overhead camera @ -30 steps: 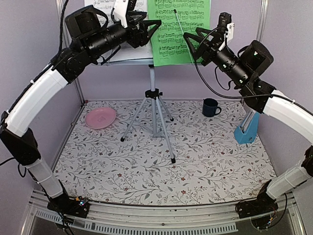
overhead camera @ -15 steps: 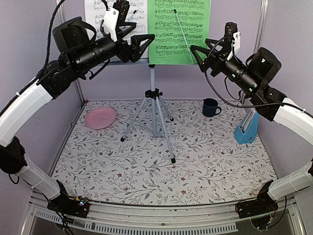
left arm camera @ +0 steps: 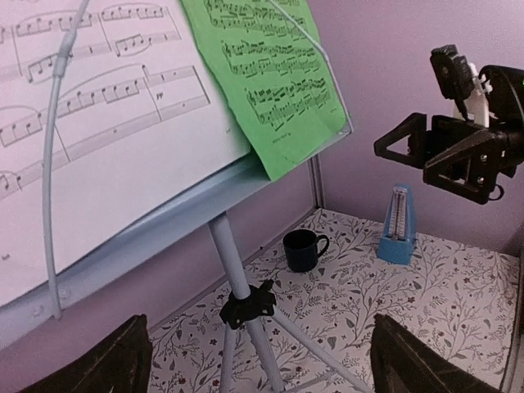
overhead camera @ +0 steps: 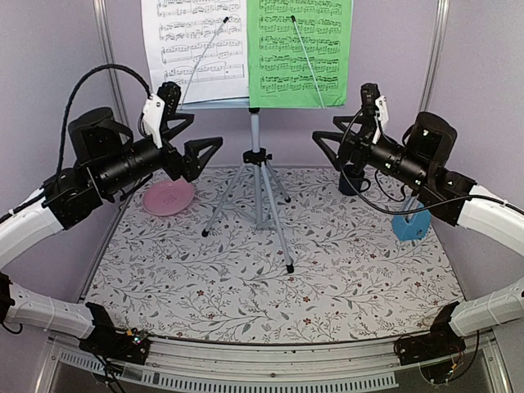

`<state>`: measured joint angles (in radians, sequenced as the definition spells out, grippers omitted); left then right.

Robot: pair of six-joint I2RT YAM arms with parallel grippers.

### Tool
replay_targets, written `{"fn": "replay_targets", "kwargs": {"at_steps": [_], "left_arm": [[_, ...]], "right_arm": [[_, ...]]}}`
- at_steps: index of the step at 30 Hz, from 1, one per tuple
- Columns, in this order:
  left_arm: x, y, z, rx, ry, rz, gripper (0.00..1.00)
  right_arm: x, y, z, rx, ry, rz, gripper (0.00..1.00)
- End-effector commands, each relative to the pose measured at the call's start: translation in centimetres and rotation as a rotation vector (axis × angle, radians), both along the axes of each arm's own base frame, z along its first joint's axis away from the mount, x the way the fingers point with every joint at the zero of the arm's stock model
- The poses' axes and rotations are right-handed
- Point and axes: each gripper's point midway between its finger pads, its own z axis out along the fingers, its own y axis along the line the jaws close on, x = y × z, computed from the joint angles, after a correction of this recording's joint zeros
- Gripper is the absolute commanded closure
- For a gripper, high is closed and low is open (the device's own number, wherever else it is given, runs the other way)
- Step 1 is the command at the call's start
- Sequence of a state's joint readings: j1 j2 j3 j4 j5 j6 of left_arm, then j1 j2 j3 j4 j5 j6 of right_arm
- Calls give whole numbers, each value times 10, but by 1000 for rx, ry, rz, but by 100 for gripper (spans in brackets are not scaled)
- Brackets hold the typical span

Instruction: Set up the instrument practice props

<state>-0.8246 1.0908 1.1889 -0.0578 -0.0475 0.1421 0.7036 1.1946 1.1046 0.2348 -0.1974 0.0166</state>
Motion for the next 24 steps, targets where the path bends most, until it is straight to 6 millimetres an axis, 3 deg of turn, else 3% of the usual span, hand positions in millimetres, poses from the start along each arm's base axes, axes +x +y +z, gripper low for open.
{"fn": "replay_targets", "kwargs": {"at_steps": [1, 4, 7, 12, 15, 20, 24], "left_arm": [[4, 9, -26, -67, 74, -1, 7], [8, 8, -52, -84, 121, -12, 7], [12, 3, -74, -97, 158, -41, 7], [24, -11, -104, -105, 234, -103, 8], [25, -22, -115, -118, 275, -151, 10], [25, -26, -122, -134, 289, -176, 10], [26, -28, -126, -146, 309, -199, 11]], "right_arm": [[7, -7, -50, -29, 161, -40, 12], [25, -29, -84, -52, 271, -189, 9], [45, -64, -109, -55, 400, -292, 7], [94, -193, -137, 38, 589, -662, 4], [97, -243, -135, 114, 606, -897, 1], [96, -280, -113, 147, 559, -1116, 1], [98, -320, -120, 128, 584, -1339, 1]]}}
